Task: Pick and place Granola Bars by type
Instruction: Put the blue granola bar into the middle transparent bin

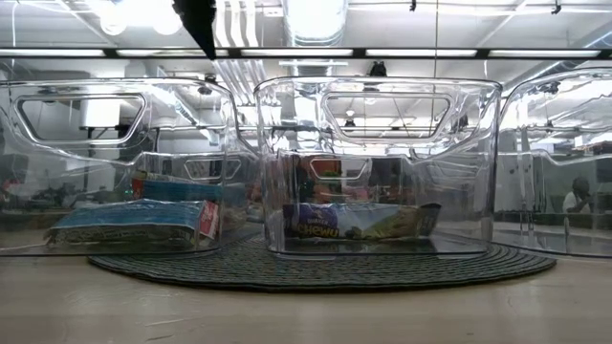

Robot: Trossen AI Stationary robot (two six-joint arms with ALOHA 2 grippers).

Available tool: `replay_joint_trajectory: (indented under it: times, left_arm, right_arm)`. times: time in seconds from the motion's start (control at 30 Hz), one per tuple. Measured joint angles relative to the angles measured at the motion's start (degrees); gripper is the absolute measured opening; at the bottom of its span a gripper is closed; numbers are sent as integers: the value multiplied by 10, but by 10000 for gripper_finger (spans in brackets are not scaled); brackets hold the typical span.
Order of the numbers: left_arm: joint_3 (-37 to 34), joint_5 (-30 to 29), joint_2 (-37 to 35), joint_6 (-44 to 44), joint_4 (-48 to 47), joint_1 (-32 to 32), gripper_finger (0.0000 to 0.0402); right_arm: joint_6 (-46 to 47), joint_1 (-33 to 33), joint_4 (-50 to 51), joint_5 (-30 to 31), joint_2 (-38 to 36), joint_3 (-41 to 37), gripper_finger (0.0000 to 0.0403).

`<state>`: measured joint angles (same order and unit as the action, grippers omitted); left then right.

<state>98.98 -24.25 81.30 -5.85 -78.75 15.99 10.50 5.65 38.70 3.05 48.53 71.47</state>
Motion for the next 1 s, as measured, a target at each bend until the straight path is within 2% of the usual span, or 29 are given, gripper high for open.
replay_joint_trajectory:
  times: [0.17, 0.37, 0.6, 0.8, 1.0]
  left_arm:
    - [0, 62, -4, -64, 28, 50, 161]
    - [0, 114, -6, -193, 38, 115, 161]
    - [-1, 248, 3, -357, 40, 182, 161]
    - [-25, 255, 2, -408, 68, 213, 161]
    - [-70, 245, 3, -386, 90, 213, 161]
  right_arm:
    - [-1, 0, 0, 0, 0, 0, 8]
    - [-1, 0, 0, 0, 0, 0, 8]
    - [1, 0, 0, 0, -1, 0, 8]
    - [18, 0, 0, 0, -1, 0, 8]
    - [26, 0, 0, 0, -1, 0, 8]
